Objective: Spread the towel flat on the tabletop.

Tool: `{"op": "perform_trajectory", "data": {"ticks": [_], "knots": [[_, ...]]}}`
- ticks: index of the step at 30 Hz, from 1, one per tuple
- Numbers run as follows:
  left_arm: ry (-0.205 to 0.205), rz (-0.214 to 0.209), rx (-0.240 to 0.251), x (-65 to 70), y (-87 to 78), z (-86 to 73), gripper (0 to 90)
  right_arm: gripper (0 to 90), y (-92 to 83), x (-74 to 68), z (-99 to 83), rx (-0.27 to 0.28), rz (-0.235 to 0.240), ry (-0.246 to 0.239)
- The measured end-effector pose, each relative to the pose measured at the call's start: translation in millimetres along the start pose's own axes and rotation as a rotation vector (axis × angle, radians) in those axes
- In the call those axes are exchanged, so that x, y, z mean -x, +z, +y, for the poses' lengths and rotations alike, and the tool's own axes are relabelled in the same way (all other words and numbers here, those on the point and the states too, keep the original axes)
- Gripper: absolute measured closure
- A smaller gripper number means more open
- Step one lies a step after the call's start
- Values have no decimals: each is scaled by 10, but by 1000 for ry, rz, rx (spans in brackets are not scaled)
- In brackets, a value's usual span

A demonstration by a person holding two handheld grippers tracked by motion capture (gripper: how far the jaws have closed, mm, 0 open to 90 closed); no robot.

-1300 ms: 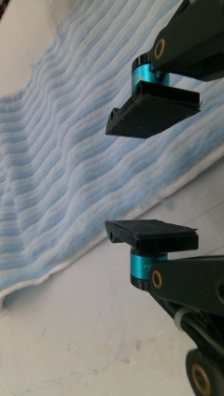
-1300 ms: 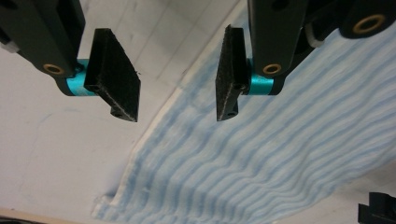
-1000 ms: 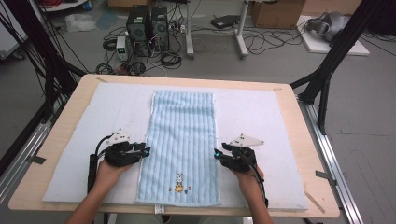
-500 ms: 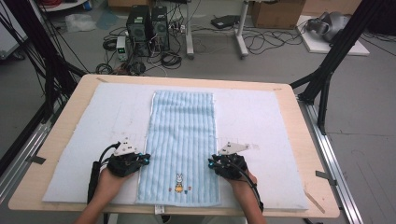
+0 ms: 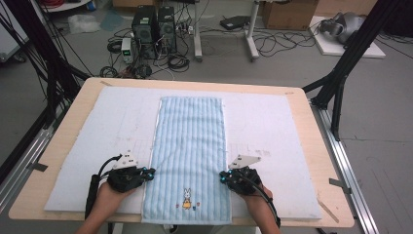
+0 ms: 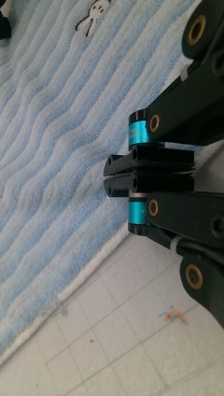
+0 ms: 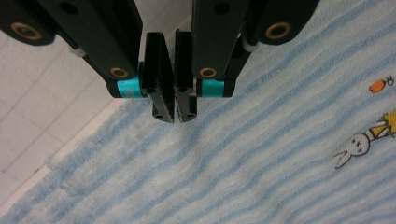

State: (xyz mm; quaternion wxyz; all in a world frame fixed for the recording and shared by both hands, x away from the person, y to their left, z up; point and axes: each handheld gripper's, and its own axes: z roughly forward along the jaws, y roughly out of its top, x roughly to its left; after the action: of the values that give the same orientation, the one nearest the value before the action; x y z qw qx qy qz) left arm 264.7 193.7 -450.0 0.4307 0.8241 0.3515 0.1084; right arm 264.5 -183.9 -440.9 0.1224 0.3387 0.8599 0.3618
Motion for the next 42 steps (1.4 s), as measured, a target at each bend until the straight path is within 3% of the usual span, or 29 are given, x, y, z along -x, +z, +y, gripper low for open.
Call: {"op": "perform_trajectory", "data": {"ticks": [5, 8, 10, 13, 16, 19, 21, 23, 26, 28, 31, 33, 36, 40, 42], "knots": [[5, -18, -9, 36, -80, -43, 867, 893, -106, -62, -82, -21, 16, 3], [-50, 44, 25, -27, -101, -17, 664, 776, -126, -48, -83, 17, 9, 33], [-80, 70, 60, -86, -116, 7, 620, 714, -117, -17, -53, 62, 1, 64], [-102, 87, 102, -157, -140, 53, 603, 685, -66, 11, 11, 96, -15, 71], [-107, 108, 110, -236, -140, 100, 600, 684, 40, 9, 66, 83, 1, 58], [-124, 118, 124, -321, -122, 141, 600, 776, 132, -30, 63, 41, 7, 15], [-136, 117, 131, -366, -107, 163, 600, 873, 102, -6, 57, 22, 38, 24], [-140, 114, 133, -399, -87, 187, 600, 879, 68, -6, 29, 11, 48, 37], [-143, 108, 134, -442, -48, 235, 601, 879, 11, -44, -2, -9, 48, 16], [-148, 100, 132, -467, -13, 273, 600, 864, -17, -59, -21, -14, 56, 9], [-155, 95, 122, -506, 63, 324, 572, 706, -34, -30, -21, 18, 62, 29], [-153, 100, 109, -519, 121, 351, 561, 658, -58, 60, 8, 79, 44, 49], [-126, 117, 75, -525, 216, 373, 558, 629, -94, 238, 72, 161, -30, 118], [-50, 79, 13, -450, 334, 351, 694, 614, -40, 488, 147, 183, -128, 176], [-27, 94, 7, -416, 341, 348, 714, 605, -3, 570, 172, 180, -145, 189]]}}
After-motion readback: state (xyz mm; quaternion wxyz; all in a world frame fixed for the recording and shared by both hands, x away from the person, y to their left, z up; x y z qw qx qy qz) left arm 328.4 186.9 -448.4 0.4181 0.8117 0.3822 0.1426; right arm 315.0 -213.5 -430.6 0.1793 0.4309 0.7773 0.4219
